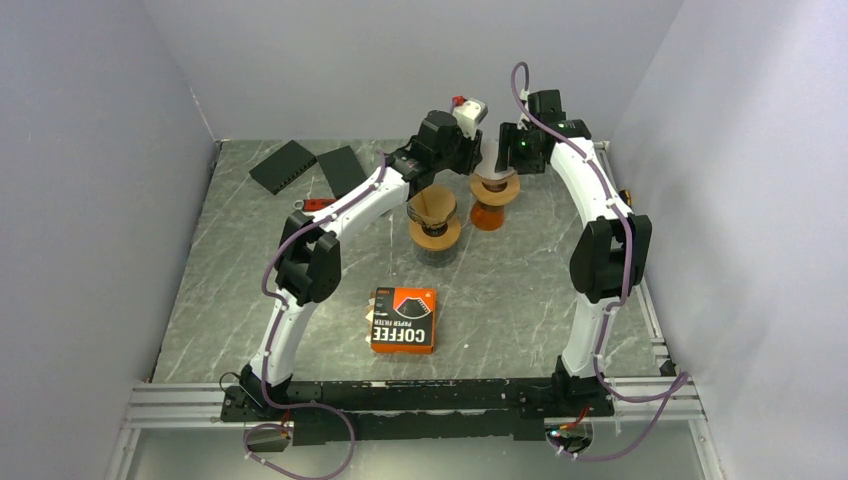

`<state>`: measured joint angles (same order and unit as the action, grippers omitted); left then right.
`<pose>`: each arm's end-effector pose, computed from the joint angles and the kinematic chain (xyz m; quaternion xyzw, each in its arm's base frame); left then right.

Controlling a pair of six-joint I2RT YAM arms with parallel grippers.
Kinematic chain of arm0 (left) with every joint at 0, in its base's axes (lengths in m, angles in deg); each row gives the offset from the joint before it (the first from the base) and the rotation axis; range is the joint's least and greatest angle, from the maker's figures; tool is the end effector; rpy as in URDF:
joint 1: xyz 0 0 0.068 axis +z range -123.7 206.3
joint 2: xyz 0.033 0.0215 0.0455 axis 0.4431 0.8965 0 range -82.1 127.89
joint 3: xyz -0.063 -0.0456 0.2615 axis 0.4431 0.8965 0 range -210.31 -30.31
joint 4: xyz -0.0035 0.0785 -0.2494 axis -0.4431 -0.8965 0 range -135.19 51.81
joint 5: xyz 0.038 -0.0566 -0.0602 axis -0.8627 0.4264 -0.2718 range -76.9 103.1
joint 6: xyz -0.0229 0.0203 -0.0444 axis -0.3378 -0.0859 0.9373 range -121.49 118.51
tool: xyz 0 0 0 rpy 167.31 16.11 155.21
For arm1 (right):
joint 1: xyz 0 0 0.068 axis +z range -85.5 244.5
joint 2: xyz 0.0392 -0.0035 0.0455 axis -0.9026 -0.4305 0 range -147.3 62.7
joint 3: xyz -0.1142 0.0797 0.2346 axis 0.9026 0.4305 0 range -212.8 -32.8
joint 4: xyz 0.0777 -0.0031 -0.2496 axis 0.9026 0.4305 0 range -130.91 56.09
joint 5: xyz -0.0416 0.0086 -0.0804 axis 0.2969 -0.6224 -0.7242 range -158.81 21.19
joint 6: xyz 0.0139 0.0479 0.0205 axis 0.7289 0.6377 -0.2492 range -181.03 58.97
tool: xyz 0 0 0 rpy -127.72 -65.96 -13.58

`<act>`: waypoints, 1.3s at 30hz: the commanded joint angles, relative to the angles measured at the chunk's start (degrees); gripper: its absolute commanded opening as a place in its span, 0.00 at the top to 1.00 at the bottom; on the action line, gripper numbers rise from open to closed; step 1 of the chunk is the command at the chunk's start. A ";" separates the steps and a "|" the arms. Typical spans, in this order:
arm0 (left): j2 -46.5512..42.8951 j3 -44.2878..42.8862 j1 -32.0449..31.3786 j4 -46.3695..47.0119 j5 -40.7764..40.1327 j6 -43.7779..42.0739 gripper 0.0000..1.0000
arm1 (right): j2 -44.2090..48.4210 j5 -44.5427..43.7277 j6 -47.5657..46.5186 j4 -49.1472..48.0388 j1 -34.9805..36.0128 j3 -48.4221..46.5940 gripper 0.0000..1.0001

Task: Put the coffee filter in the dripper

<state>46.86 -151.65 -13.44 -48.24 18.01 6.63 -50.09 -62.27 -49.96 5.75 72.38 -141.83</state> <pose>0.4142 -0.3484 0.3126 0.2440 0.7692 -0.2707 0.5249 0.4356 0.0645 0.3164 0.0069 0.9396 0.1086 0.3246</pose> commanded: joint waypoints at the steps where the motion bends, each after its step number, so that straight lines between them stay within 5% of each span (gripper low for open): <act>1: -0.73 -2.10 -0.24 2.62 1.36 -0.30 0.69 | -1.15 0.87 0.09 -1.94 -0.41 -2.73 0.35; 10: -0.90 -1.82 -0.22 3.14 1.48 0.00 0.92 | -1.62 0.32 -0.25 -2.18 -0.43 -2.76 0.22; 17: -0.82 -1.65 -0.24 3.36 2.32 0.32 0.92 | -1.91 -0.97 -0.70 -2.50 -0.17 -2.21 0.19; 22: -0.91 -1.61 -0.24 3.37 1.89 0.32 0.93 | -2.90 -2.90 -1.13 -1.79 0.20 -2.38 0.27; 32: -0.56 -1.92 -0.24 2.92 0.87 0.32 0.94 | -2.96 -4.70 -1.49 -1.07 0.29 -1.80 0.62; 39: -0.73 -1.56 -0.24 3.48 1.49 0.49 0.88 | -2.76 -3.49 -1.16 -1.16 0.25 -2.06 0.56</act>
<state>46.86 -151.74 -13.38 -44.91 18.79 7.31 -52.08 -63.88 -50.99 5.70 73.28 -142.77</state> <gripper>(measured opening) 0.112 0.399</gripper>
